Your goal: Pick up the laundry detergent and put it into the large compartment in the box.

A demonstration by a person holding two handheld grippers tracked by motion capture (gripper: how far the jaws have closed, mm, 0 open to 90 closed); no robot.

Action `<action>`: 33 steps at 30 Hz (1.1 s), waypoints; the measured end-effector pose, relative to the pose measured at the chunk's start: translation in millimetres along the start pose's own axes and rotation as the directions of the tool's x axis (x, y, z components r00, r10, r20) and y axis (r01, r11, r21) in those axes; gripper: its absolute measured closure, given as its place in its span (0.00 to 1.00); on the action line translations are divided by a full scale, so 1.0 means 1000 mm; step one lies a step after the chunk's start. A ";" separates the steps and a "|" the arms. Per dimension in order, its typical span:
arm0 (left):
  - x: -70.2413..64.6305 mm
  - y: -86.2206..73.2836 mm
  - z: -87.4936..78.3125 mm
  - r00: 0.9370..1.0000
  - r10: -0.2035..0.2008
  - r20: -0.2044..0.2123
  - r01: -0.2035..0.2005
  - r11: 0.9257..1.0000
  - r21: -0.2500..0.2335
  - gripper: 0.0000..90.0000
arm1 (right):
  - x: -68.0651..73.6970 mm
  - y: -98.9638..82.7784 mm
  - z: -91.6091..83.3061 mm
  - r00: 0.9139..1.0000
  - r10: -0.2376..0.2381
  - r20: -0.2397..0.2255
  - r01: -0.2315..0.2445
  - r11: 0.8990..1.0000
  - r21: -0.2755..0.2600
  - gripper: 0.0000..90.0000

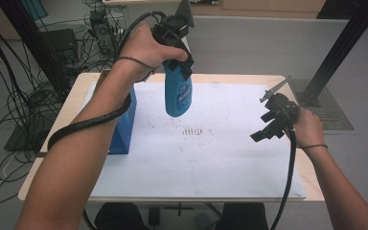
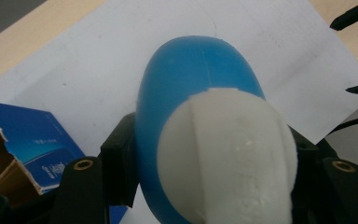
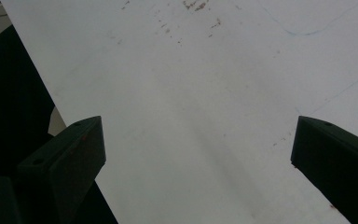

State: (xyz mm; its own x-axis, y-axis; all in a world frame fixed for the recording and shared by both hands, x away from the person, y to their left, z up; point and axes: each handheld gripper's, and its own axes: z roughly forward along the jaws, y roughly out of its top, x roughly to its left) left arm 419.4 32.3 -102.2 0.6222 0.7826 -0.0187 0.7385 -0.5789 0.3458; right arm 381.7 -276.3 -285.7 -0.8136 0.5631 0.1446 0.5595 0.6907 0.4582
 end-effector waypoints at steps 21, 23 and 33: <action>0.005 0.003 -0.037 0.999 -0.027 -0.018 0.027 0.999 -0.021 0.42 | 0.003 0.004 -0.001 1.000 -0.011 0.001 0.011 1.000 -0.005 0.03; 0.007 0.002 -0.039 0.999 -0.039 -0.021 0.038 0.999 -0.023 0.42 | 0.003 0.005 0.000 1.000 -0.016 -0.002 0.016 1.000 -0.003 0.03; 0.025 -0.005 -0.049 0.994 -0.103 -0.045 0.101 0.994 -0.037 0.42 | 0.002 0.004 -0.001 1.000 -0.015 -0.004 0.015 1.000 -0.014 0.03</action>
State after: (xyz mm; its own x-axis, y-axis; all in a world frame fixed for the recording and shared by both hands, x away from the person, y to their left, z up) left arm 418.4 66.7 -58.2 0.5307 0.8475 -0.0119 0.7874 -0.4877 0.3770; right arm 381.9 -273.1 -282.8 -0.8228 0.5505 0.1415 0.5447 0.6927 0.4727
